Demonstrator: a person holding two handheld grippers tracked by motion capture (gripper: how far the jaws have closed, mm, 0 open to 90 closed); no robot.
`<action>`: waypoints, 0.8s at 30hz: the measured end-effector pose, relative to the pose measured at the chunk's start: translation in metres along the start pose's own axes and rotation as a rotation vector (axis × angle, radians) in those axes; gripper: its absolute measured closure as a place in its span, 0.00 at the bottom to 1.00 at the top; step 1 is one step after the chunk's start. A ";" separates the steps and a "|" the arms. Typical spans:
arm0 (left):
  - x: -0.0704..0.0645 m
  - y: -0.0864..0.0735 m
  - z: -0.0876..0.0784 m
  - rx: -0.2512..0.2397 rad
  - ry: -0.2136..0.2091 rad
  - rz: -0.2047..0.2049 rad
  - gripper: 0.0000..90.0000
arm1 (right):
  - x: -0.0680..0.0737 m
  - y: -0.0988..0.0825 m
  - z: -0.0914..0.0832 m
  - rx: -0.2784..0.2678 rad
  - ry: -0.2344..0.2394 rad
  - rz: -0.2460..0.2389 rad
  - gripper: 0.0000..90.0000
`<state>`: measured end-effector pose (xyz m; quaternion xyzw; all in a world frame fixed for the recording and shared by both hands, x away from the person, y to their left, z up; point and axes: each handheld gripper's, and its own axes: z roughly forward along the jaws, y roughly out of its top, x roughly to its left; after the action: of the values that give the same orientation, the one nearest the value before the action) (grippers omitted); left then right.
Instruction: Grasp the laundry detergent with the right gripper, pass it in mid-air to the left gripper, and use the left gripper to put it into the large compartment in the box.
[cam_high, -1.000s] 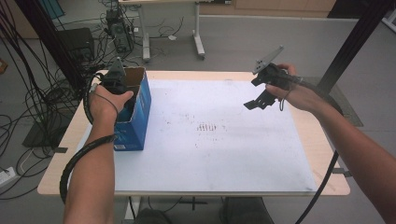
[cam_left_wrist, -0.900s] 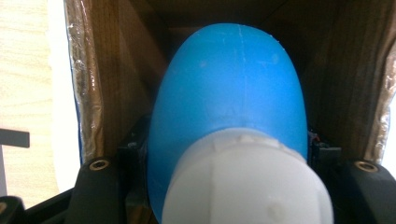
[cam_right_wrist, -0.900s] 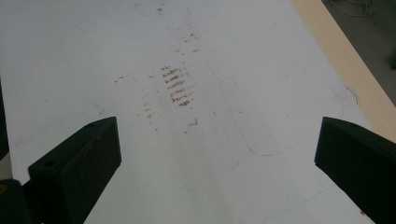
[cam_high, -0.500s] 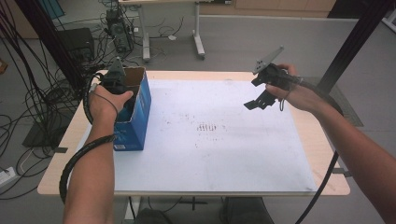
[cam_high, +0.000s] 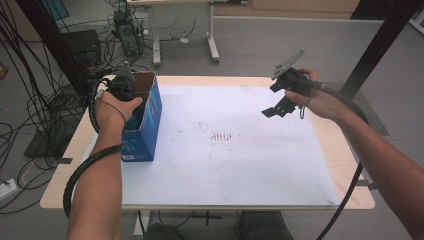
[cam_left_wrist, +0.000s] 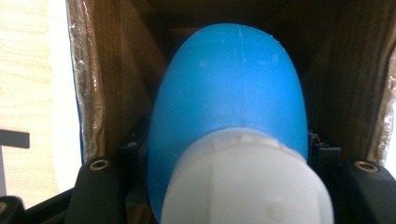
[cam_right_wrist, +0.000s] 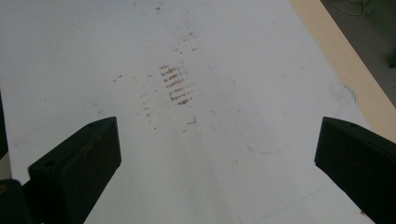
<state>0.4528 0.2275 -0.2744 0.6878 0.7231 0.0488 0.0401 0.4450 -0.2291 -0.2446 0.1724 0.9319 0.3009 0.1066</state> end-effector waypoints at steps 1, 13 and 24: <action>0.000 0.000 0.000 0.000 0.001 0.000 0.41 | 0.000 0.000 0.000 -0.001 0.000 0.000 0.00; 0.000 0.000 0.000 0.001 0.001 0.000 0.41 | -0.001 0.000 -0.001 -0.005 0.000 -0.002 0.00; -0.001 0.000 0.000 -0.001 0.003 -0.001 0.41 | -0.001 0.000 -0.002 -0.008 -0.002 0.001 0.00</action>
<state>0.4527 0.2270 -0.2745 0.6875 0.7234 0.0501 0.0393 0.4448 -0.2306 -0.2428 0.1726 0.9305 0.3043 0.1082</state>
